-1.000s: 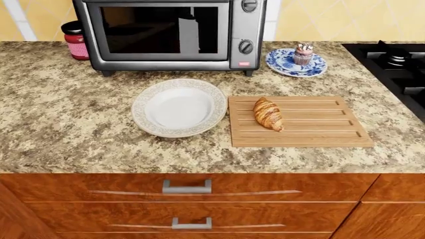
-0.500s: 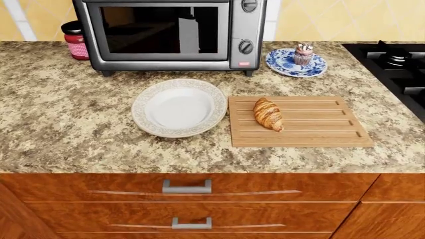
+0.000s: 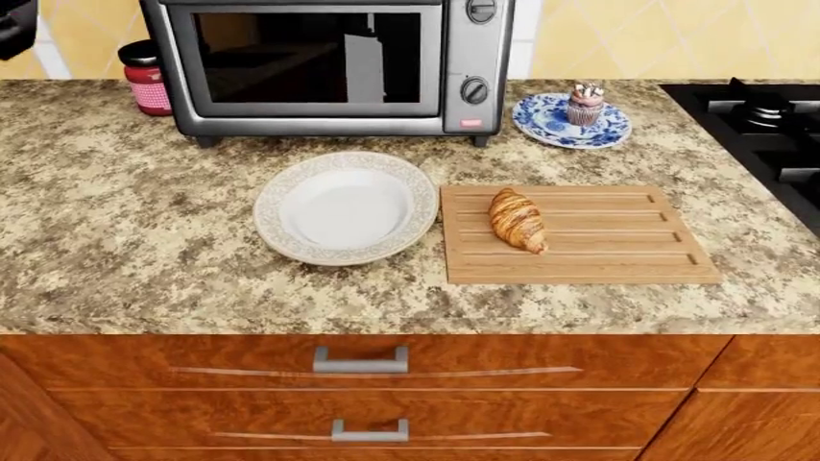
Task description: From the different types of pastries on the counter, select a croissant and place it on the cutting board. Then retrieve a jar of jam from the cabinet and place it alongside the croissant on the cutting board.
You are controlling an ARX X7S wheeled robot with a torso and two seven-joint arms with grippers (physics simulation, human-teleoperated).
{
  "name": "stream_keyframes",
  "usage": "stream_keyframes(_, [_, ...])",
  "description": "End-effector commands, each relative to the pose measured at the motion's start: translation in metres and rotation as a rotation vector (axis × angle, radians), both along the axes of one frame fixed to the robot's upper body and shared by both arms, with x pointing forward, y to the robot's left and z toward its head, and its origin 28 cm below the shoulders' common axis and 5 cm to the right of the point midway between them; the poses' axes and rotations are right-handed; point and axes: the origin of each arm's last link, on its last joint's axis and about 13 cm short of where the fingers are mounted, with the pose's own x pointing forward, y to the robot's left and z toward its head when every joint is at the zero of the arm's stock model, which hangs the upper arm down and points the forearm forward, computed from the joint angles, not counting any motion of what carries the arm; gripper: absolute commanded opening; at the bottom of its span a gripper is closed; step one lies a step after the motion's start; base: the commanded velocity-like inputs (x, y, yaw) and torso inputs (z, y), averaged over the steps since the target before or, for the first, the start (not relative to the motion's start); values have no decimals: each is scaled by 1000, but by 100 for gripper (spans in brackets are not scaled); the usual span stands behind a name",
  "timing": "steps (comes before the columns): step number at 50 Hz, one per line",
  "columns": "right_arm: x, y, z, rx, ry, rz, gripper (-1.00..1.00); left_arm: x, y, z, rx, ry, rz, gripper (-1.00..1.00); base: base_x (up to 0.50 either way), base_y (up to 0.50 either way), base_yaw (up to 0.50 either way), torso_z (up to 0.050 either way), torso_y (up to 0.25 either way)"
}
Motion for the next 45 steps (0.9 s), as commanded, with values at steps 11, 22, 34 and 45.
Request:
stream_keyframes(11, [30, 7, -94, -113, 236, -140, -100, 38, -14, -34, -22, -9, 34, 100, 0, 0, 0, 0, 0])
stream_keyframes(22, [65, 10, -97, -230, 263, -116, -100, 50, -20, -44, -18, 32, 20, 100, 0, 0, 0, 0, 0])
stream_keyframes(34, [104, 3, -97, -311, 297, -161, -100, 53, -20, -48, -11, 51, 16, 100, 0, 0, 0, 1, 0])
stream_keyframes(45, [136, -2, -103, -359, 328, -213, -100, 54, -20, -52, -14, 62, 15, 100, 0, 0, 0, 0, 1])
